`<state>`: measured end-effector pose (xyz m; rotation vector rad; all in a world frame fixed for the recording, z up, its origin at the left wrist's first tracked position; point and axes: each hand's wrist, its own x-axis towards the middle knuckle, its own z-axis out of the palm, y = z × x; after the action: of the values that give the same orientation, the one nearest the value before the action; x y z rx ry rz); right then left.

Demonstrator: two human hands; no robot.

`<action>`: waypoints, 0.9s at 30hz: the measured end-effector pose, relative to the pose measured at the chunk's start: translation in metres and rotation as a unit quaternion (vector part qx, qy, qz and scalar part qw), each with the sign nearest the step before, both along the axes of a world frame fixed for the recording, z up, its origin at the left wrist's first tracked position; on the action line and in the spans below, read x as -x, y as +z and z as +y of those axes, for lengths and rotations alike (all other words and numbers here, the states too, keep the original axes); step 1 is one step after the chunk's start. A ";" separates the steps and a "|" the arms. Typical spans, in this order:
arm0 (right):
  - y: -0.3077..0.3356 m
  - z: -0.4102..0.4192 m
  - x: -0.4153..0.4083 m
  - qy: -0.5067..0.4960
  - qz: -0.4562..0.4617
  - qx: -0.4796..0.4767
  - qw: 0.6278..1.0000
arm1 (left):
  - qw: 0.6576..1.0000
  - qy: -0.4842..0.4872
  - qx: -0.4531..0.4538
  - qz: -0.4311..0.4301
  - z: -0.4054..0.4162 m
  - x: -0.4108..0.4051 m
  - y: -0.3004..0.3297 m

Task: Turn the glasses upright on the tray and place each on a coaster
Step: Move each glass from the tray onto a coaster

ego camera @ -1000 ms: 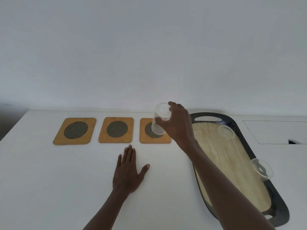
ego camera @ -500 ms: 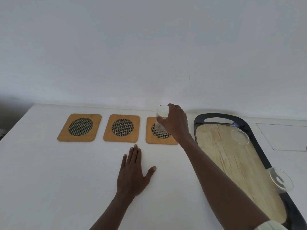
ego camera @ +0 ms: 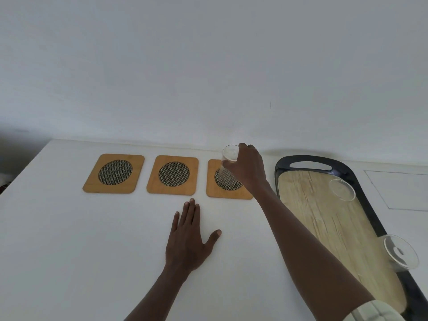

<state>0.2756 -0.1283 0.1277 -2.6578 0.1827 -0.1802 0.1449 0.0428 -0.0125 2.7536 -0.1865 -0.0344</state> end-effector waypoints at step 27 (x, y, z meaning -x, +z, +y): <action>0.023 -0.012 0.012 0.002 -0.020 -0.087 0.996 | 1.000 -0.008 -0.002 -0.007 -0.002 0.000 0.003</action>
<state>0.2635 -0.1407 0.1505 -2.4792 0.1716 -0.2056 0.1445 0.0410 -0.0100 2.7568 -0.2123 -0.0197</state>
